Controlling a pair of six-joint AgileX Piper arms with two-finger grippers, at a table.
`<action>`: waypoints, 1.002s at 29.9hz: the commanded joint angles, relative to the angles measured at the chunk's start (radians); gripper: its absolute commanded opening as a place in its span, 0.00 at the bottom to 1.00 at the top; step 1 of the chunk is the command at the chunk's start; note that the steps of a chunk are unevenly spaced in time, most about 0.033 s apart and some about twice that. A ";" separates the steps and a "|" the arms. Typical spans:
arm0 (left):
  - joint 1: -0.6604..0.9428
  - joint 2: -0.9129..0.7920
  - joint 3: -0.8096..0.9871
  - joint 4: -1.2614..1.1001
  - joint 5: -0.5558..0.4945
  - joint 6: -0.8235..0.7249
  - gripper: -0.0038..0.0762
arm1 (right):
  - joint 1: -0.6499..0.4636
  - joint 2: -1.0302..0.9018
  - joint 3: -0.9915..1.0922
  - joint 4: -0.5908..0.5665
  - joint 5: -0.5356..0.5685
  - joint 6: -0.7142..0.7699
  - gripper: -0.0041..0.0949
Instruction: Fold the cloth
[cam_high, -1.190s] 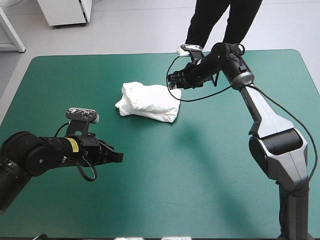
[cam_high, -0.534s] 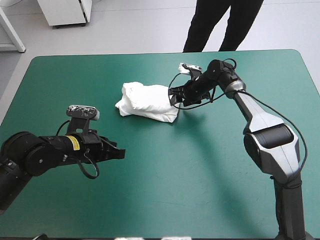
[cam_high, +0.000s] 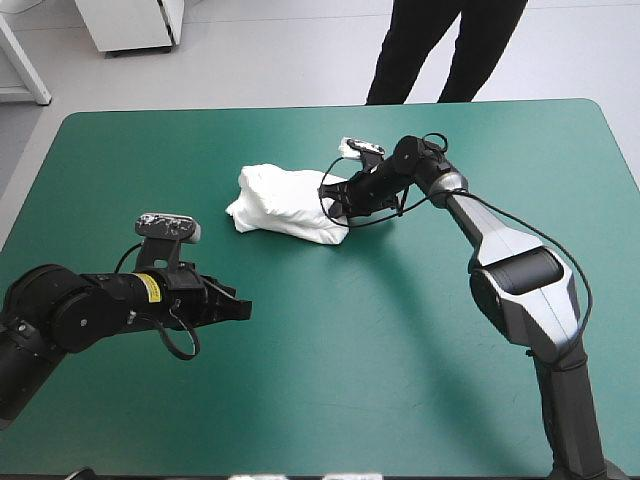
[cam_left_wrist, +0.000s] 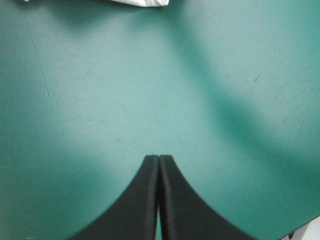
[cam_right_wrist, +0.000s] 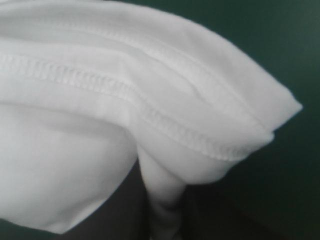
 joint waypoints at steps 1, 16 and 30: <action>0.000 -0.015 -0.025 -0.031 -0.046 -0.007 0.04 | 0.000 -0.057 -0.020 0.006 -0.029 0.004 0.03; 0.000 -0.015 -0.025 -0.079 -0.044 -0.007 0.04 | -0.101 -0.268 0.212 -0.240 -0.120 0.042 0.02; 0.000 -0.015 -0.025 -0.105 -0.044 -0.005 0.04 | -0.412 -0.655 0.888 -0.181 -0.365 -0.107 0.02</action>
